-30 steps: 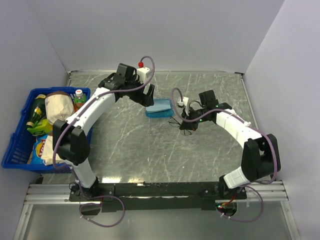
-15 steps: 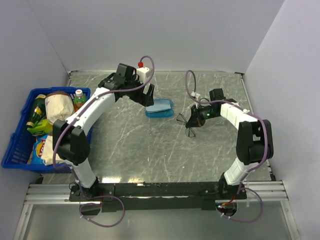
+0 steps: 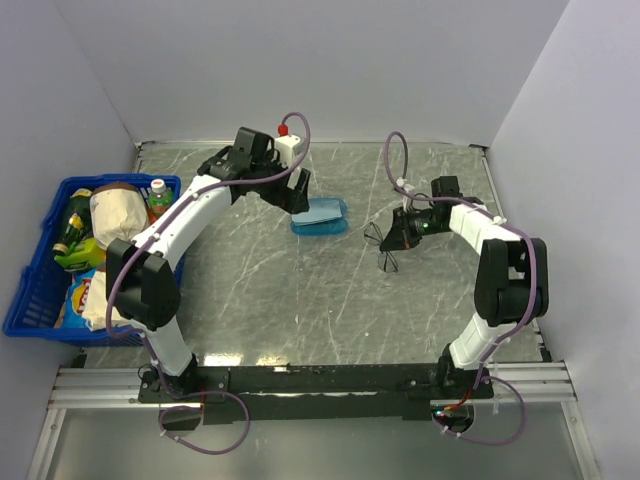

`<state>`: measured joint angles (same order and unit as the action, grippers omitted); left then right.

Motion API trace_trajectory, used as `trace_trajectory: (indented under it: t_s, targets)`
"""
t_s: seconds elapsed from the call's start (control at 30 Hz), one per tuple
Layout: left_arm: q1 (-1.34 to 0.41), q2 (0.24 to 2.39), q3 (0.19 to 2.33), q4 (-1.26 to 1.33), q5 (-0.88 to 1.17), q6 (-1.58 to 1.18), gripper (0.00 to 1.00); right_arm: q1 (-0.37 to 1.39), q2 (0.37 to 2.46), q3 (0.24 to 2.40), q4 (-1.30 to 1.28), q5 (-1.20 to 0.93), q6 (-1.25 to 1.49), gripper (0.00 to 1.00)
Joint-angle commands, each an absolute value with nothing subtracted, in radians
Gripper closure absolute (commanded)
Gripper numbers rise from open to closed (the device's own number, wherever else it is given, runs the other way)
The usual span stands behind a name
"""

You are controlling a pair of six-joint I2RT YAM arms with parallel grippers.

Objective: Organize the sunglasses
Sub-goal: Place the sunglasses at the center of the board.

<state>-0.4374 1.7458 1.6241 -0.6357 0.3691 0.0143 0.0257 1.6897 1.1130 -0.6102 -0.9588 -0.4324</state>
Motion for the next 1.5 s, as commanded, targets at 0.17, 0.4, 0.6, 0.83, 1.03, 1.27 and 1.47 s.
trace_trajectory:
  t_s: [0.17, 0.4, 0.6, 0.83, 1.03, 1.27, 1.47]
  targets:
    - [-0.451, 1.764, 1.634, -0.617, 0.39, 0.006, 0.03, -0.02, 1.744, 1.198, -0.62, -0.879, -0.322, 0.98]
    - [-0.459, 1.772, 1.637, -0.62, 0.385, 0.008, 0.04, -0.038, 1.775, 1.232, -0.638, -0.788, -0.249, 0.98]
    - [-0.463, 1.773, 1.634, -0.618, 0.379, 0.009, 0.04, -0.044, 1.824, 1.266, -0.68, -0.753, -0.238, 0.94]
    - [-0.472, 1.787, 1.646, -0.627, 0.379, 0.014, 0.03, -0.049, 1.864, 1.285, -0.716, -0.727, -0.258, 0.91]
    - [-0.48, 1.792, 1.644, -0.627, 0.377, 0.017, 0.03, -0.055, 1.881, 1.287, -0.718, -0.724, -0.255, 0.82]
    - [-0.482, 1.799, 1.658, -0.635, 0.379, 0.018, 0.03, -0.055, 1.878, 1.287, -0.722, -0.704, -0.261, 0.74]
    - [-0.485, 1.802, 1.651, -0.632, 0.376, 0.017, 0.03, -0.058, 1.824, 1.282, -0.707, -0.639, -0.264, 0.72]
